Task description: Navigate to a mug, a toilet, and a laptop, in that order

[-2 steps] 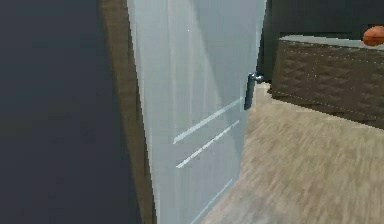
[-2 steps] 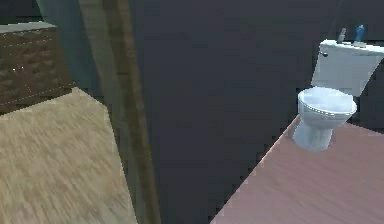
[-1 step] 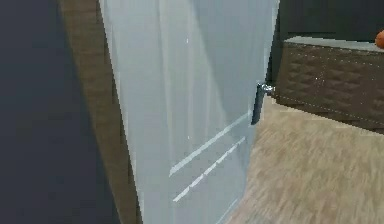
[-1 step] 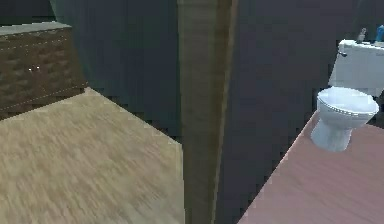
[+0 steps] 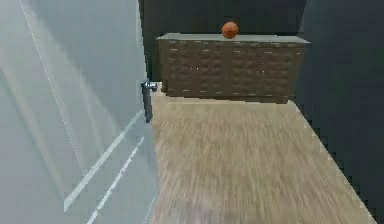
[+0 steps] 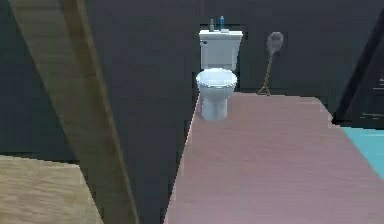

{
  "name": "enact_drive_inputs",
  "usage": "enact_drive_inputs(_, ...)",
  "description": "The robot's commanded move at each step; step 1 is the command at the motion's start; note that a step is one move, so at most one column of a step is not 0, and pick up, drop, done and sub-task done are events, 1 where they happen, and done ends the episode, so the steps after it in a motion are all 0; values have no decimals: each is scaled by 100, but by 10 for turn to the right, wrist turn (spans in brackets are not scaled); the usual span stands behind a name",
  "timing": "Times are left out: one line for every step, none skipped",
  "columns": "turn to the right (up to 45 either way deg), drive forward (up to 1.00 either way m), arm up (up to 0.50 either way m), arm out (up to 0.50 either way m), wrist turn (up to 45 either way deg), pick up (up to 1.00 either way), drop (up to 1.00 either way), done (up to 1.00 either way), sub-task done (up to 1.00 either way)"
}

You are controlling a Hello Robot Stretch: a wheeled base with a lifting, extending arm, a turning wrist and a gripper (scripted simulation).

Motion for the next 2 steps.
enact_drive_inputs(0, 100, 0, 0, 0, 0, 0, 0, 0)
enact_drive_inputs(90, 0, 0, 0, 0, 0, 0, 0, 0)
